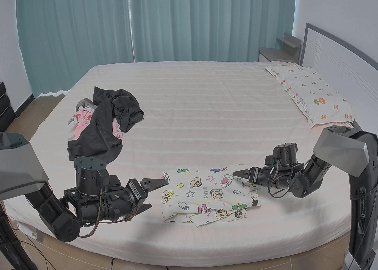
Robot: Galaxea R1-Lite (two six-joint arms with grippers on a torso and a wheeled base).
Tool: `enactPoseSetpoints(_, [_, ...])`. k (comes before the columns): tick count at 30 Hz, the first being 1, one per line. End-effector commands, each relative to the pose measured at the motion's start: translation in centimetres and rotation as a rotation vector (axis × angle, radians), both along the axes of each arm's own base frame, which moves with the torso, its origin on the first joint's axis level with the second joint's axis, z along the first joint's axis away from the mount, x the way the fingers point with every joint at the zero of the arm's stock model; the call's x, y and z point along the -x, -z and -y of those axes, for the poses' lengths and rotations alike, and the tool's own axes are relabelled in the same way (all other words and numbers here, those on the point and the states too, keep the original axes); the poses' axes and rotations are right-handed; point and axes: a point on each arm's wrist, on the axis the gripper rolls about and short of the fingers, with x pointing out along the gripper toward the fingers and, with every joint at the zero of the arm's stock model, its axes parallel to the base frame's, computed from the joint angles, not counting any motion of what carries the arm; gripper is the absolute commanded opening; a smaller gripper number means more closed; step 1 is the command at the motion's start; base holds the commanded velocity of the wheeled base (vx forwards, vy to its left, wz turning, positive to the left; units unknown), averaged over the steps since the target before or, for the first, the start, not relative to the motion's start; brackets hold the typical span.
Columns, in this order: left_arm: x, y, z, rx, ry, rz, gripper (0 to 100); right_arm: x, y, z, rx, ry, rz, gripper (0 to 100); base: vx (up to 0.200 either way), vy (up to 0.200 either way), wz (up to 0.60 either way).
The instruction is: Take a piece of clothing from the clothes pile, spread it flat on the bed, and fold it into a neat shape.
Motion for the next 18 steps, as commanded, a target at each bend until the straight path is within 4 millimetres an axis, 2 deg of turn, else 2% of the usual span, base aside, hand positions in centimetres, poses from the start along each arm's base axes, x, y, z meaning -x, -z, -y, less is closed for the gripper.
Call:
enactPoseSetpoints(1, [0.0,0.0,0.0,0.000,0.000,-0.001,100,0.4,0.5,-0.2,0.014,-0.026,-0.017,0,0.000,0.000,0.00])
enactPoseSetpoints(14, [0.0,0.0,0.0,0.000,0.000,-0.001,100,0.7,0.3,-0.2,0.021,-0.040,-0.005,0,0.000,0.000,0.00])
enactPoseSetpoints(18, [0.0,0.0,0.0,0.000,0.000,-0.001,100,0.6,-0.9,0.4,0.018,-0.021,0.020,0,0.000,0.000,0.00])
